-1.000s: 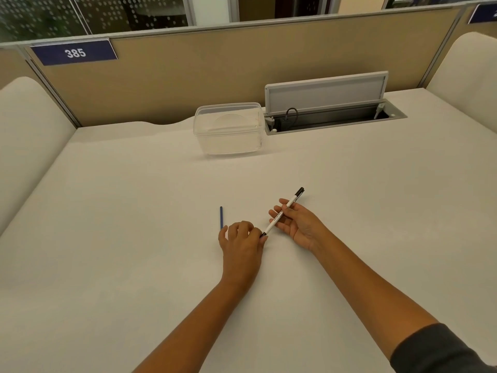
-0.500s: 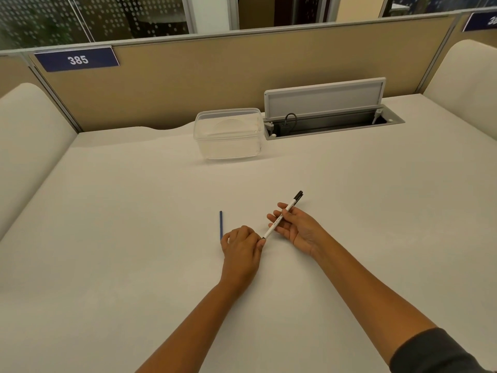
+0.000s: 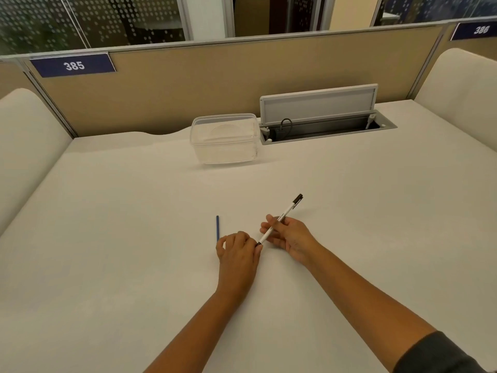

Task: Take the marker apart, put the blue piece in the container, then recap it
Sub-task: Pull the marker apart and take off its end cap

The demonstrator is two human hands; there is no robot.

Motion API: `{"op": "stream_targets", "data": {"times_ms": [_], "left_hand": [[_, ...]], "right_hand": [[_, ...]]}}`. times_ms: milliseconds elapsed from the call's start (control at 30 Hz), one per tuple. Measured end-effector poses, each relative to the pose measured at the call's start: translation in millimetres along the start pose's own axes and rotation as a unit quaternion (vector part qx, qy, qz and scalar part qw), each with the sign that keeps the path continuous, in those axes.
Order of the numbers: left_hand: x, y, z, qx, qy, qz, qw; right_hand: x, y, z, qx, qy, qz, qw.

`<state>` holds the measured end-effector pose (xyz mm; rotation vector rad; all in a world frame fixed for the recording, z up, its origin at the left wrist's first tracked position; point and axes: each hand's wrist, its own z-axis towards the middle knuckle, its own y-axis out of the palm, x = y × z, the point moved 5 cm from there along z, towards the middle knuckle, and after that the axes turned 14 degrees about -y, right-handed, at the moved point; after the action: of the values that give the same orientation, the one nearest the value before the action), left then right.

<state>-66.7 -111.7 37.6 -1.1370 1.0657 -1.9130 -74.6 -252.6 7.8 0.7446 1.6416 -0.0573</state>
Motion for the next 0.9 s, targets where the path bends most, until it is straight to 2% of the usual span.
{"op": "stream_targets", "data": {"times_ms": [167, 333, 467, 600, 733, 900], "left_hand": [[2, -2, -1, 0.030, 0.011, 0.038, 0.999], [6, 3, -3, 0.002, 0.030, 0.066, 0.997], [4, 1, -2, -0.025, 0.002, 0.049, 0.998], [4, 2, 0, -0.035, 0.006, 0.034, 0.999], [4, 5, 1, -0.037, 0.015, 0.004, 0.999], [1, 20, 0, -0.103, -0.029, -0.051, 0.993]], "right_hand": [[4, 2, -7, 0.007, -0.023, -0.065, 0.998], [4, 0, -9, 0.021, -0.046, -0.066, 0.997], [2, 3, -7, 0.014, -0.036, -0.054, 0.998], [4, 2, -5, 0.003, 0.004, -0.031, 0.999], [4, 2, -3, -0.007, 0.006, -0.023, 1.000], [2, -3, -6, -0.024, -0.014, -0.010, 1.000]]}}
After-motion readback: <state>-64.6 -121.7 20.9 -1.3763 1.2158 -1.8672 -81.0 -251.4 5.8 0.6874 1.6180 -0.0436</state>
